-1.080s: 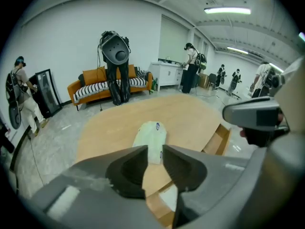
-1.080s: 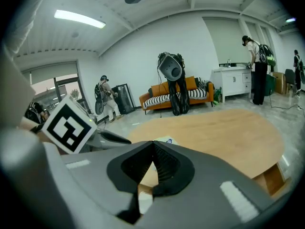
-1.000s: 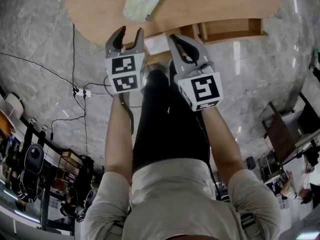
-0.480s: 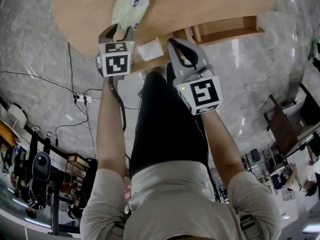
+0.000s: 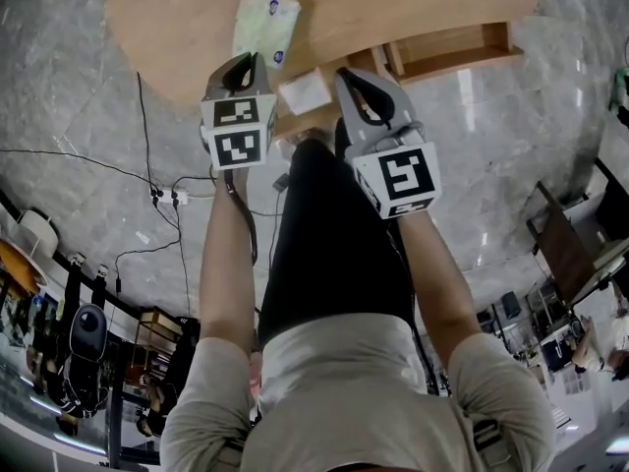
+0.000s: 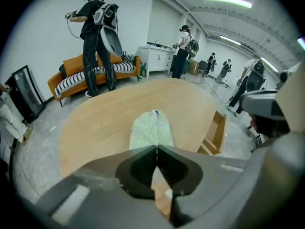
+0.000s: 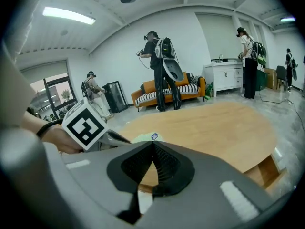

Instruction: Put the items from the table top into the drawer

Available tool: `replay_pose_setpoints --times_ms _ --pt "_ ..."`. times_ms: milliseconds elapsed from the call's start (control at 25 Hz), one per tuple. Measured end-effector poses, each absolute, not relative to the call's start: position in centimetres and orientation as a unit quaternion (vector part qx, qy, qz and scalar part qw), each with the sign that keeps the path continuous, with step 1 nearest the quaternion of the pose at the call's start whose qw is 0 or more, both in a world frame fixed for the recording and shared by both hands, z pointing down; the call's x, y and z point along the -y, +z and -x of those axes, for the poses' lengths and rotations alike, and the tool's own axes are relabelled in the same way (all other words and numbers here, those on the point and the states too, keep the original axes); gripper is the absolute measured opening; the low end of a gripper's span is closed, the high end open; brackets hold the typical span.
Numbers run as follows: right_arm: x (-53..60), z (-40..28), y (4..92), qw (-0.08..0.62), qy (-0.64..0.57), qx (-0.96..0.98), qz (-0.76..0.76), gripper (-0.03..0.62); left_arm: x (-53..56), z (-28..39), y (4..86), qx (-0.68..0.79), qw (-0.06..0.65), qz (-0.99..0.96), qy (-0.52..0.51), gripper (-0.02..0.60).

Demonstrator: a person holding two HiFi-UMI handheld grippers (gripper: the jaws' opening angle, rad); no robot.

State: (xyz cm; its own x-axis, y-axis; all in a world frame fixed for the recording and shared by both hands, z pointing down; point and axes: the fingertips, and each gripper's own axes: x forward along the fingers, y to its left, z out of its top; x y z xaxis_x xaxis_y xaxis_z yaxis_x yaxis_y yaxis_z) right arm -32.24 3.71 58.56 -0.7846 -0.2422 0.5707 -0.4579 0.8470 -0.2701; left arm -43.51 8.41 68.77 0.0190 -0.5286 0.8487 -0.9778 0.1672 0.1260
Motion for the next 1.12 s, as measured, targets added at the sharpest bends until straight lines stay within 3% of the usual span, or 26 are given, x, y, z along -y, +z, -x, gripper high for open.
replay_pose_setpoints --times_ms 600,1120 --pt "-2.7 26.9 58.3 0.235 0.206 0.919 -0.239 0.008 -8.8 34.3 67.4 0.607 0.391 -0.63 0.286 0.021" --pt "5.6 12.1 58.5 0.222 0.242 0.887 -0.324 0.008 1.3 19.3 67.0 0.511 0.335 -0.702 0.367 0.021"
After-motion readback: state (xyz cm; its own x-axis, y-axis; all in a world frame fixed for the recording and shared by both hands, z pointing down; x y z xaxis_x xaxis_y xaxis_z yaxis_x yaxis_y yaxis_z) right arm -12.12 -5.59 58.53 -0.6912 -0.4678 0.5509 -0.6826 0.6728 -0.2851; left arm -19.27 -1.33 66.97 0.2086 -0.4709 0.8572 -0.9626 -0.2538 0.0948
